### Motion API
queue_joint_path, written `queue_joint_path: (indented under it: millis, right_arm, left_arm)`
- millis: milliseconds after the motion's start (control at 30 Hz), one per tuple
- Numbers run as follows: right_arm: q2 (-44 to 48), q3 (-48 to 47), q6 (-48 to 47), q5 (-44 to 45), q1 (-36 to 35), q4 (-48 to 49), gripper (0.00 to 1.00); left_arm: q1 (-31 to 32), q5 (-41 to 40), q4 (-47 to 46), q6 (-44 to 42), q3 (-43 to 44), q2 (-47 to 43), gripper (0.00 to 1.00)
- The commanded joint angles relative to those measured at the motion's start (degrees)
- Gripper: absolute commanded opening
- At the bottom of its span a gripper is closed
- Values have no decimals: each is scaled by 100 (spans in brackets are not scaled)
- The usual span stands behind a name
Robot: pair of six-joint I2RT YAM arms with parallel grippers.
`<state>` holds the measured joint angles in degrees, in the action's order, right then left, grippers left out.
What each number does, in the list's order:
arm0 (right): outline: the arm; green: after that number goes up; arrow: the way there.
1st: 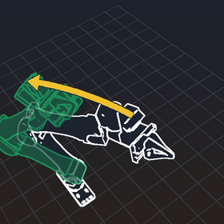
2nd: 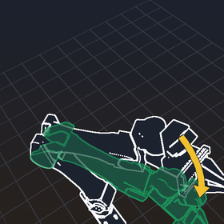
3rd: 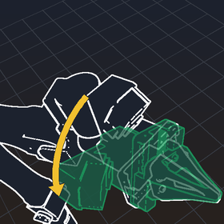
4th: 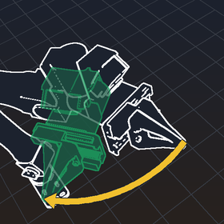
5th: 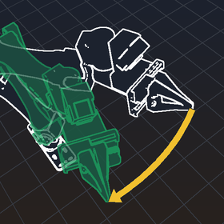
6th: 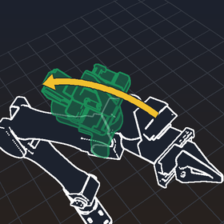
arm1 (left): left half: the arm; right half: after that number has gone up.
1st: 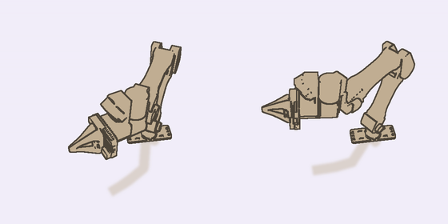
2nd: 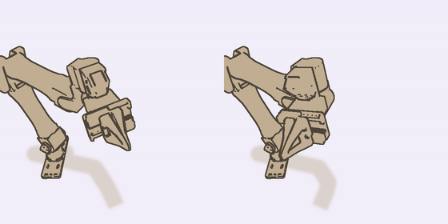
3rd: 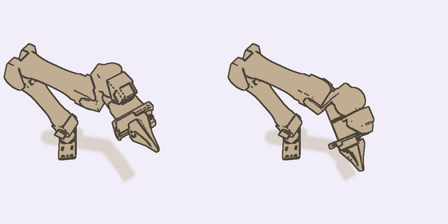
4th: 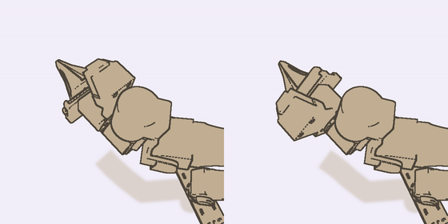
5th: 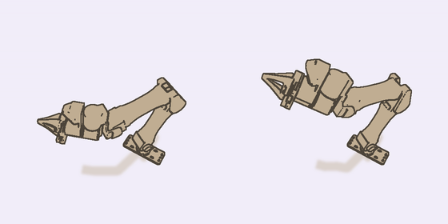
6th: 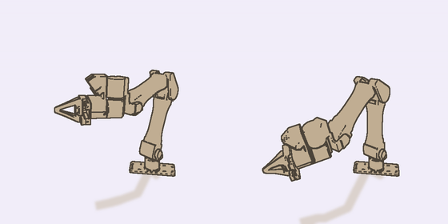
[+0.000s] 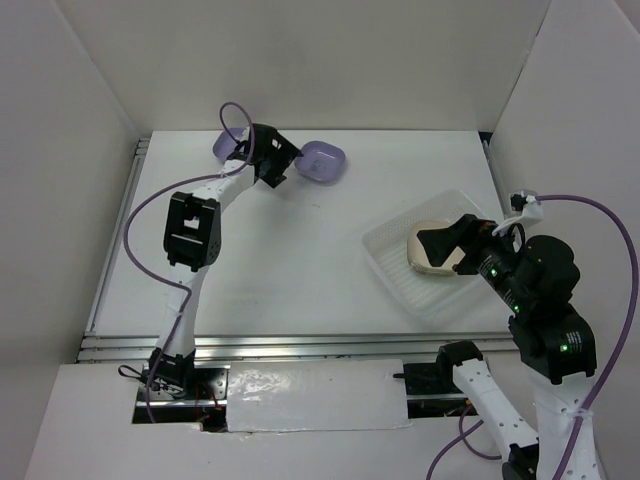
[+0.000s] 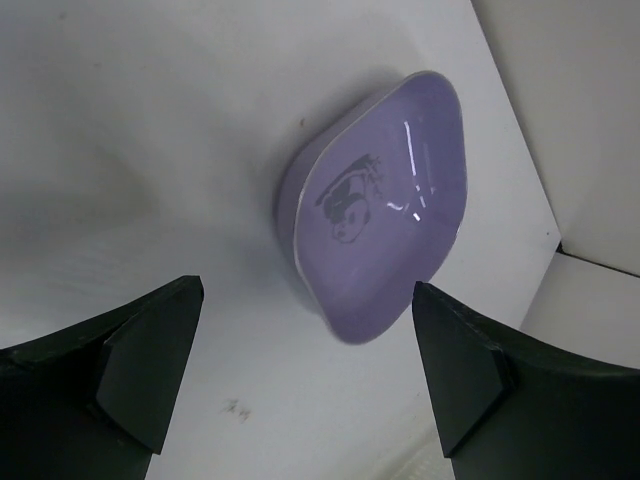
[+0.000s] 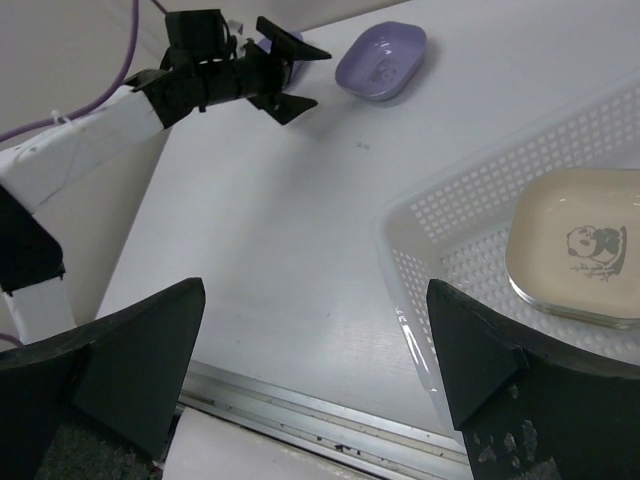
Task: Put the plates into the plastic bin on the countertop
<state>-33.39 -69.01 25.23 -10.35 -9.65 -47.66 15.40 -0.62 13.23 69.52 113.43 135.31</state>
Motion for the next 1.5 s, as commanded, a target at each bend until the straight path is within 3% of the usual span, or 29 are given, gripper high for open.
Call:
queue_joint_path:
  millis: [0,133,233,333,367,400,433,467,633,767,833,967,1100,1367,1467]
  right_arm:
    - [-63,-218,-247,-196,-55,65,100]
    - [25,-306,-335,-160,-46,-6,100]
    - [51,-376,-405,-117,-46,-85,100]
    - [69,-411,-458,-37,-63,-103,100]
    - [60,-411,-467,-37,-55,-112,100]
    - [78,-411,-475,-37,-63,-112,100]
    - [69,-420,-484,-55,-63,-112,100]
    - [69,-437,-493,-46,-63,-138,100]
    - [148,-543,-563,24,-72,-244,100]
    - [210,-648,-555,59,-63,-340,100]
    - [236,-719,-572,129,-72,-358,100]
    - [359,-973,-458,244,-64,-437,100]
    - [500,-1517,-125,200,-72,-516,100]
    - [667,-2607,-53,209,-81,-964,100]
    - [676,-2705,-19,165,-63,-1052,100]
  left_arm:
    - [-37,317,-85,229,732,652,99]
    - [7,335,135,404,1155,1199,99]
    - [60,248,188,422,998,1332,87]
    - [147,98,171,414,743,1244,56]
    - [156,97,179,414,725,1235,36]
    - [165,106,179,448,716,1252,25]
    - [148,193,179,457,716,1253,3]
    - [139,212,171,466,725,1235,0]
    - [69,493,-101,300,392,508,0]
    - [278,843,-655,-707,-242,-1194,0]
    - [524,828,68,-1166,55,-1576,0]
    - [1629,230,1133,-2089,487,-2086,0]
    - [2528,-386,1866,-2363,1215,-1859,0]
    - [3478,-87,2236,-3338,2578,-523,0]
    - [3453,9,1938,-3278,2186,-496,0]
